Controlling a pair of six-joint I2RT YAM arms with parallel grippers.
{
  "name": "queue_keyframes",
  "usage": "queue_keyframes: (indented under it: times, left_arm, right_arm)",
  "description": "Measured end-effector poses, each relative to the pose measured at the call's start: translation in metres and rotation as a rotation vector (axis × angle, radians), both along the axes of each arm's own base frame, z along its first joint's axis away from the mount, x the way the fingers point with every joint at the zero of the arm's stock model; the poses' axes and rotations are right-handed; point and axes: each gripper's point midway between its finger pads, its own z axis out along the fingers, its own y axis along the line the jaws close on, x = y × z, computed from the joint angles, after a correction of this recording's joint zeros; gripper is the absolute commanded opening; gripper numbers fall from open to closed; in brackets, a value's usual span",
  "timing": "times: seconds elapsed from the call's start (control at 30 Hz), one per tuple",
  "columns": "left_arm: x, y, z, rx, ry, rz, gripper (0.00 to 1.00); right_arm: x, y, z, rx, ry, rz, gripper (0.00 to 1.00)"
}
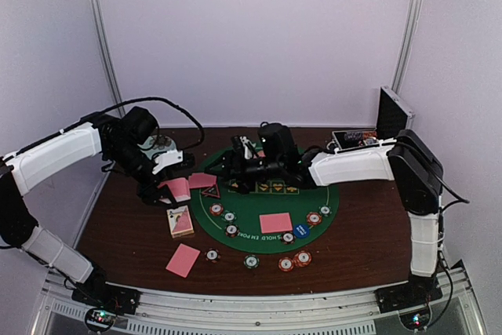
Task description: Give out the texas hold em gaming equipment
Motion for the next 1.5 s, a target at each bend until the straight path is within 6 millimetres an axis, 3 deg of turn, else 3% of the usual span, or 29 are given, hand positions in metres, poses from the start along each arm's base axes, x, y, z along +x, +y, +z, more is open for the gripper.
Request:
queue_keyframes:
  times: [0.2,0.3,0.57,1.07,1.5]
  left_arm:
    - [0.001,-0.001,0.000,0.000,0.000,0.000,0.00]
    - [0.002,-0.001,0.001,-0.001,-0.002,0.001,0.00]
    - [0.002,-0.001,0.002,-0.004,0.000,0.006,0.00]
    - [0.004,-0.004,0.003,-0.018,-0.005,0.008,0.00]
    - [0.005,-0.005,0.006,-0.026,-0.008,0.011,0.00]
  right_arm:
    - [-0.050,0.031,0.013,0.053,-0.008,0.103,0.77]
    - [-0.061,0.039,0.019,0.069,-0.006,0.130,0.77]
    - [-0.059,0.057,0.033,0.134,-0.009,0.146,0.76]
    - [-0.060,0.085,0.016,0.125,0.032,0.184,0.73]
    - [-0.057,0.096,0.005,0.109,0.083,0.188,0.58]
